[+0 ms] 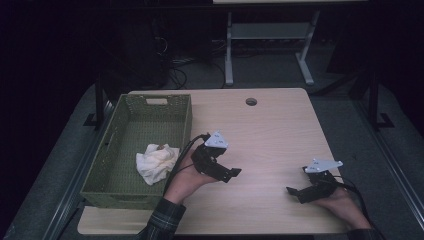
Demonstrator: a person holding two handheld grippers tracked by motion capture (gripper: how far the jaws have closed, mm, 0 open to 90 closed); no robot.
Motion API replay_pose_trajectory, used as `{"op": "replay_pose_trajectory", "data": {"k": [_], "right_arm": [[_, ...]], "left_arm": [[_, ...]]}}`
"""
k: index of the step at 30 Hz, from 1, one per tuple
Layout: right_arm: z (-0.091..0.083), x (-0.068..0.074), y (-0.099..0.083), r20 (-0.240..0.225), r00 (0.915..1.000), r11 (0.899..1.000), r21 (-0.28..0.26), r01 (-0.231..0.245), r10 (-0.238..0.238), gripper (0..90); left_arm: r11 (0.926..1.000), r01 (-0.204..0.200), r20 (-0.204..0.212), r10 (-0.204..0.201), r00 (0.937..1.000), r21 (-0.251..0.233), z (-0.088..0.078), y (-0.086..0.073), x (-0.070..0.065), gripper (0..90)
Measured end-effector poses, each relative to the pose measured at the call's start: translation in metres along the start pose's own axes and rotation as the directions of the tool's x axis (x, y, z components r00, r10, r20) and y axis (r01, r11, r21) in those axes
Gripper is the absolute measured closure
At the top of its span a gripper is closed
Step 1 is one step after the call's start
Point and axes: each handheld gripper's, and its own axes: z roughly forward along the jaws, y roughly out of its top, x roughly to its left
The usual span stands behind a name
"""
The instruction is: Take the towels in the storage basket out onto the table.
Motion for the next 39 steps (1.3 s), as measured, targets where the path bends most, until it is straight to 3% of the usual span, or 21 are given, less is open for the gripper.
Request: {"op": "replay_pose_trajectory", "data": {"k": [15, 21, 31, 36, 39], "right_arm": [[0.000, 0.000, 0.000, 0.000, 1.0000, 1.000, 0.002, 0.002, -0.002, 0.0], [0.000, 0.000, 0.000, 0.000, 1.0000, 1.000, 0.002, 0.001, -0.001, 0.0], [0.000, 0.000, 0.000, 0.000, 1.0000, 1.000, 0.002, 0.002, -0.002, 0.0], [0.000, 0.000, 0.000, 0.001, 1.0000, 1.000, 0.000, 0.005, -0.005, 0.0], [0.000, -0.001, 0.000, 0.000, 1.0000, 1.000, 0.000, 0.006, -0.006, 0.0]], "left_arm": [[0.9999, 0.004, -0.007, -0.004, 1.0000, 0.010, -0.024, 0.007, 0.020, 13.5], [0.9997, 0.023, -0.028, -0.023, 0.9993, -0.010, -0.038, 0.006, 0.028, 13.5], [0.9982, 0.040, -0.017, -0.041, 0.9990, -0.044, -0.057, 0.003, 0.036, 13.5], [0.9978, 0.042, -0.033, -0.044, 0.9985, -0.051, -0.067, 0.000, 0.040, 13.5], [0.9979, 0.044, -0.068, -0.047, 0.9966, -0.049, -0.076, -0.003, 0.045, 13.4]]}}
